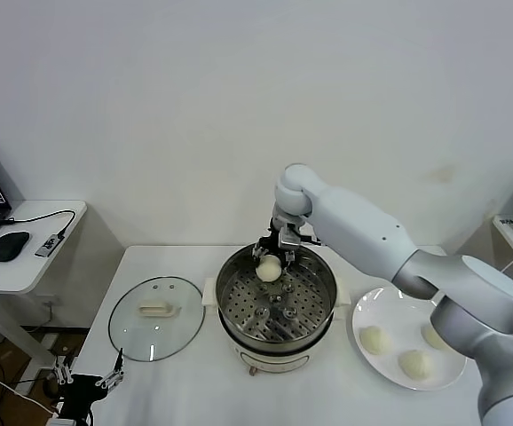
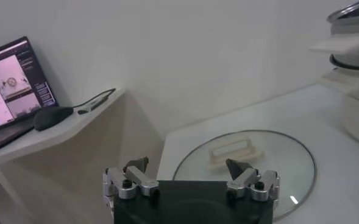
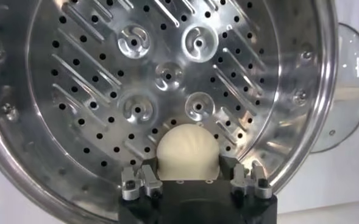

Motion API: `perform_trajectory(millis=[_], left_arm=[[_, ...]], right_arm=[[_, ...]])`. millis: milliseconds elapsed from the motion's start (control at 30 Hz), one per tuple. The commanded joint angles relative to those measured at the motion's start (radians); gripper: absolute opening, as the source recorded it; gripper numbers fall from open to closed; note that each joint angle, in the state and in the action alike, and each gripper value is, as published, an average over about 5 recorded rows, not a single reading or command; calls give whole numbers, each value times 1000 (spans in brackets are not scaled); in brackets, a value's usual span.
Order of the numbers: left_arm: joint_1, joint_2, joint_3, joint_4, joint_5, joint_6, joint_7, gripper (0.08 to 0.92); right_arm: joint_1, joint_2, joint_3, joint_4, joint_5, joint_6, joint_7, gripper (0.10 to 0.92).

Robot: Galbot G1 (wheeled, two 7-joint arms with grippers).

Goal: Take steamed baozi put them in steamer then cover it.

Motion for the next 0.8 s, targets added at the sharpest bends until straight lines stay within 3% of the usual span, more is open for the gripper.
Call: perform_trajectory(millis=[33,133,333,800], left_arm=[[-1,-1,1,4,0,1,1,823],[0,-3,2,3,0,2,3,823],[-4,-2,0,3,-4,6,9,823],[-8,-3,12,-24,-47,33,24,823]], right_arm=[[-8,0,1,-2,-16,-3,34,735],[10,-12,3,27,25,-40,15,800],[103,-99,-6,144,264,-176,-77,822],[329,-570,-158,397,635,-838,-5,823]])
